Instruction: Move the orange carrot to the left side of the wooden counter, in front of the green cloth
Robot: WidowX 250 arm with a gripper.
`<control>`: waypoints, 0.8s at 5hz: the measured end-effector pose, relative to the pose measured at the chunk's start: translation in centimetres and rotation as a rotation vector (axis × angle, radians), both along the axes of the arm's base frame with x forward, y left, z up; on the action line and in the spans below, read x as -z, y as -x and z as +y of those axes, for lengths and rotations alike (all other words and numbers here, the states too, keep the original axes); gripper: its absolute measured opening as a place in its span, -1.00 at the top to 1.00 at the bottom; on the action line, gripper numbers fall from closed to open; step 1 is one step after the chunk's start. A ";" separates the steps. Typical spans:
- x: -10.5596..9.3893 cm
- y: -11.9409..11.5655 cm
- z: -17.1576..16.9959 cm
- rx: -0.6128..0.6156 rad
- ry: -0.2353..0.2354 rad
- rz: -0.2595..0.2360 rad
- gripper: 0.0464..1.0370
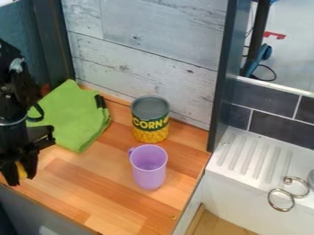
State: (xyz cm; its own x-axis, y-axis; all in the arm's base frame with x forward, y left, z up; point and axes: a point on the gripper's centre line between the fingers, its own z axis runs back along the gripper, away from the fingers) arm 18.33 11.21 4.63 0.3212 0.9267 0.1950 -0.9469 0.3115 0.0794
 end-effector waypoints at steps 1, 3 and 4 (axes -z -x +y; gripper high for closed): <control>0.5 -1.3 1.1 0.002 0.010 0.011 0.56; 2.0 -2.3 2.9 -0.011 0.036 0.048 0.56; 3.2 -2.6 3.2 -0.019 0.046 0.070 0.56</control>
